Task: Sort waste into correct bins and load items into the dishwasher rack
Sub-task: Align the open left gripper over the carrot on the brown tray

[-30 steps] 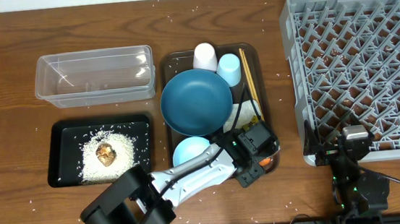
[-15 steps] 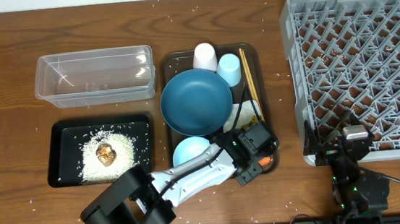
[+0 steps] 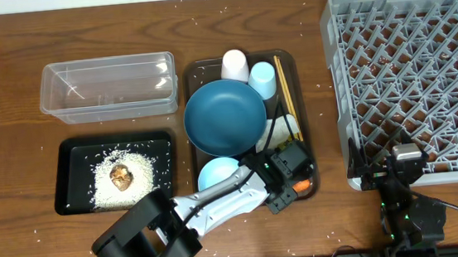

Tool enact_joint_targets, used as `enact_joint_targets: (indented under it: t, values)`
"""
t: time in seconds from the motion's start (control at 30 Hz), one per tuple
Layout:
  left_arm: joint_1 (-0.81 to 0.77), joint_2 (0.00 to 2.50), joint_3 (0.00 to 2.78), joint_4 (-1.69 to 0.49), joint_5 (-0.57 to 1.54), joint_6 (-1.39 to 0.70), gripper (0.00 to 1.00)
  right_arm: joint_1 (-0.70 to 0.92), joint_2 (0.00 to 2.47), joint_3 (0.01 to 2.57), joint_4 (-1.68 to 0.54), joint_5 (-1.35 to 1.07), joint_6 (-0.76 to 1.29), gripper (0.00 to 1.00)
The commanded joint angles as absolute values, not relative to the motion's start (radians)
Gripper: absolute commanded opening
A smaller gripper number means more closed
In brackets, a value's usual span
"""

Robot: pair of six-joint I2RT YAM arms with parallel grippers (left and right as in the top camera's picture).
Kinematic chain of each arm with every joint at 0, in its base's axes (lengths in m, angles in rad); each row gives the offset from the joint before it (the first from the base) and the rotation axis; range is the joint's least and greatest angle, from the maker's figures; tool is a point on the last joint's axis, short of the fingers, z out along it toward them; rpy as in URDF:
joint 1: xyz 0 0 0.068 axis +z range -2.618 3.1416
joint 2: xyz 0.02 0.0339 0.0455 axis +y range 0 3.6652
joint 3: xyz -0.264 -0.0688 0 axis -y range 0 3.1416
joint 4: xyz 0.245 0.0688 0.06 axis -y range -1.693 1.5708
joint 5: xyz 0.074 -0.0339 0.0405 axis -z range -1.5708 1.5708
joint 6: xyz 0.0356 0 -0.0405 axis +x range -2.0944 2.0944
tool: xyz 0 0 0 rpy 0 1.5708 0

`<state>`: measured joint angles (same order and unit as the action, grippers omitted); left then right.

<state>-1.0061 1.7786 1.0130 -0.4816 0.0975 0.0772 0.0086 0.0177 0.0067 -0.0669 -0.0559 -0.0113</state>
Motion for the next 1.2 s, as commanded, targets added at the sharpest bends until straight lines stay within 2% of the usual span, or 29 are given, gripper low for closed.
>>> enact_joint_targets:
  t: [0.0,0.13,0.23,0.3,0.37,0.63,1.03,1.17]
  values:
    - [-1.005,1.796,0.984,-0.483,0.11,0.066,0.52,0.0,0.015,0.006,-0.071,-0.057,-0.013,0.99]
    - [-1.005,1.796,0.981,-0.484,0.112,0.066,0.51,0.0,0.015,0.006,-0.071,-0.057,-0.013,0.99]
    - [-1.005,1.796,0.981,-0.483,0.112,0.065,0.46,0.0,0.015,0.006,-0.071,-0.057,-0.013,0.99]
    - [-1.005,1.796,0.981,-0.484,0.112,0.055,0.39,0.0,0.015,0.006,-0.071,-0.057,-0.013,0.99]
    - [-1.005,1.795,0.981,-0.484,0.113,0.047,0.38,0.0,0.015,0.006,-0.071,-0.057,-0.013,0.99]
    - [-1.005,1.765,0.984,-0.488,0.123,0.012,0.37,0.0,0.015,0.006,-0.071,-0.057,-0.013,0.99]
    - [-1.005,1.572,0.986,-0.503,0.123,0.002,0.35,0.0,0.015,0.006,-0.071,-0.057,-0.013,0.99]
    - [-1.005,1.57,0.986,-0.507,0.122,0.003,0.37,0.0,0.015,0.006,-0.071,-0.057,-0.013,0.99]
